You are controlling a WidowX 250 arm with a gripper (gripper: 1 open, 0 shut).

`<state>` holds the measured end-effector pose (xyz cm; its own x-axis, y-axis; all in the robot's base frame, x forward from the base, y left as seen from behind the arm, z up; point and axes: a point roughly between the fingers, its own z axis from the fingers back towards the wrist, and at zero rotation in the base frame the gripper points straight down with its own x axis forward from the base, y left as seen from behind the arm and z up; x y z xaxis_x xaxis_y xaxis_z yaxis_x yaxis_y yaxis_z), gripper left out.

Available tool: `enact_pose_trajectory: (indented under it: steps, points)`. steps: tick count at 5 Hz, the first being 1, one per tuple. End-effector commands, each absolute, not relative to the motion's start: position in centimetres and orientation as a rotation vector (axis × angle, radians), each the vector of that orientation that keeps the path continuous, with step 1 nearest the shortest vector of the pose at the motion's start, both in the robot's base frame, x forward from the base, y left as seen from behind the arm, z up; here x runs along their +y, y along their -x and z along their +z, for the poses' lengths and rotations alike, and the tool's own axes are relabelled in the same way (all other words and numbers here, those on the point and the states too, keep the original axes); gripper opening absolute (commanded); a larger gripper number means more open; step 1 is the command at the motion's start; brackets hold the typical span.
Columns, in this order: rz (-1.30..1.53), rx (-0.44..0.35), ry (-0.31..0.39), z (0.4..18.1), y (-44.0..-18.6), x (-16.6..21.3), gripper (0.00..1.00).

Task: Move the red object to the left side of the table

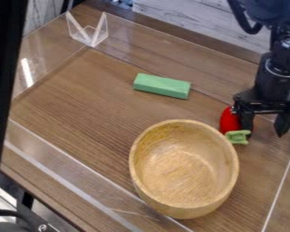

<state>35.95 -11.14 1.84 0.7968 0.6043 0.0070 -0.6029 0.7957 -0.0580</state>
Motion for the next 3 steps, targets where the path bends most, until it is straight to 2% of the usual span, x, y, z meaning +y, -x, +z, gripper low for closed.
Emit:
enact_pose_trajectory:
  steps: [1, 2, 3]
  points:
    - [0.676, -0.038, 0.041, 2.1, -36.4, -10.4, 1.0]
    - [0.715, -0.039, 0.037, 2.0, -35.8, -10.0, 0.0]
    - [0.75, -0.041, 0.036, 2.3, -35.2, -9.6, 0.0]
